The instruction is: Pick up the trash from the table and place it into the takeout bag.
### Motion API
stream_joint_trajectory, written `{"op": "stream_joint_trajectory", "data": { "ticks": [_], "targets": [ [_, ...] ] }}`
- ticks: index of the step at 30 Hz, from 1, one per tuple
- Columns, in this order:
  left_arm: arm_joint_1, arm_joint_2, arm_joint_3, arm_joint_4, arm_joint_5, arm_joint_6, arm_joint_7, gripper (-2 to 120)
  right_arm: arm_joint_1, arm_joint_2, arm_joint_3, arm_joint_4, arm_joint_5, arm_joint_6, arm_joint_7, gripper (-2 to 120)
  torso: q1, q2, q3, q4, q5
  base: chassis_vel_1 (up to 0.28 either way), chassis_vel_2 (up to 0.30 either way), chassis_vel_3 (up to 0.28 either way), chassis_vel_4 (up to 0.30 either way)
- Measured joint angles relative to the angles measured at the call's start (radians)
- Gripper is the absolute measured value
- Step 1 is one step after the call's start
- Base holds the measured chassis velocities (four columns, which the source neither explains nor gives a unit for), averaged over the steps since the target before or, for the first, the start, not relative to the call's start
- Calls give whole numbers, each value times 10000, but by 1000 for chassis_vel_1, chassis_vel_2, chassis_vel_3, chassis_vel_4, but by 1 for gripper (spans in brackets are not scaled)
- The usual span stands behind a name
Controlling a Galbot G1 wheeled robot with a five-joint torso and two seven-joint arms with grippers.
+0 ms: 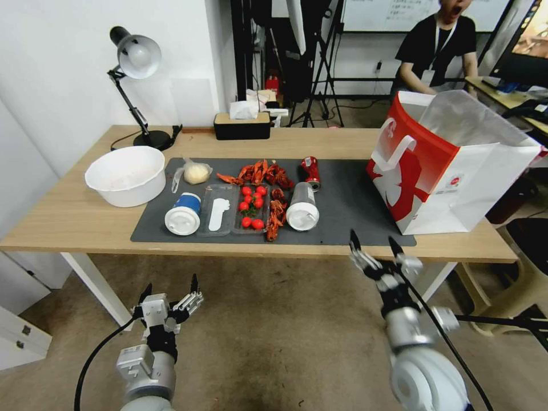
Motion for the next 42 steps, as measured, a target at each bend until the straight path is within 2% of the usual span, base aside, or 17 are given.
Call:
{"op": "stream_joint_trajectory", "data": {
  "ticks": [3, 4, 8, 14, 16, 17, 20, 25, 26, 31, 42],
  "targets": [
    [-82, 67, 41, 23, 1, 15, -5, 100, 1333, -23, -504, -248, 285, -795, 451, 100, 0, 0, 1, 3, -1, 0, 0, 0, 0],
    [-82, 67, 41, 23, 1, 15, -5, 100, 1333, -23, -504, -248, 285, -795, 451, 100, 0, 0, 1, 3, -1, 0, 0, 0, 0],
    [-171, 152, 145, 139, 0, 57, -2, 100, 2654, 159, -977, -582, 736, -1815, 1297, 100, 0, 0, 1, -1, -4, 0, 0, 0, 0],
    [-158, 158, 109, 152, -11, 58, 5, 100, 3670, 439, -1520, -1188, 877, -2398, 1959, 100, 0, 0, 1, 2, -2, 0, 0, 0, 0],
    [-125, 151, -14, 126, -32, 58, 5, 100, 4452, 670, -1970, -1774, 885, -2968, 2619, 100, 1, -1, 1, 1, -1, 0, 0, 0, 0],
    [-125, 151, -14, 126, -32, 58, 5, 100, 4452, 670, -1970, -1774, 885, -2968, 2619, 100, 1, -1, 1, 1, -1, 0, 0, 0, 0],
    [-89, 106, -64, 126, -38, 55, 1, 100, 5044, 806, -2377, -2050, 912, -3911, 3459, 100, 1, -1, 2, 0, -3, 0, 0, 0, 0],
    [-80, 61, -62, 130, -27, 46, -2, 100, 5301, 862, -2624, -2080, 912, -4676, 3870, 100, 0, -1, 1, 0, -3, 0, 0, 0, 0],
    [-78, 42, -57, 131, -11, 44, -3, 100, 5366, 868, -2737, -2057, 911, -5117, 3978, 100, 0, -1, 1, 0, -2, 0, 0, 0, 0],
    [-61, 5, -41, 131, 39, 36, -5, 100, 5361, 881, -2921, -1905, 853, -6066, 4282, 100, -2, -1, 0, 0, -2, 0, 0, 0, 0],
    [-40, -21, -3, 102, 77, 0, -8, 100, 4980, 879, -2927, -1717, 551, -6543, 4437, 100, -1, 0, 0, -1, -1, 0, 0, 0, 0]
  ]
}}
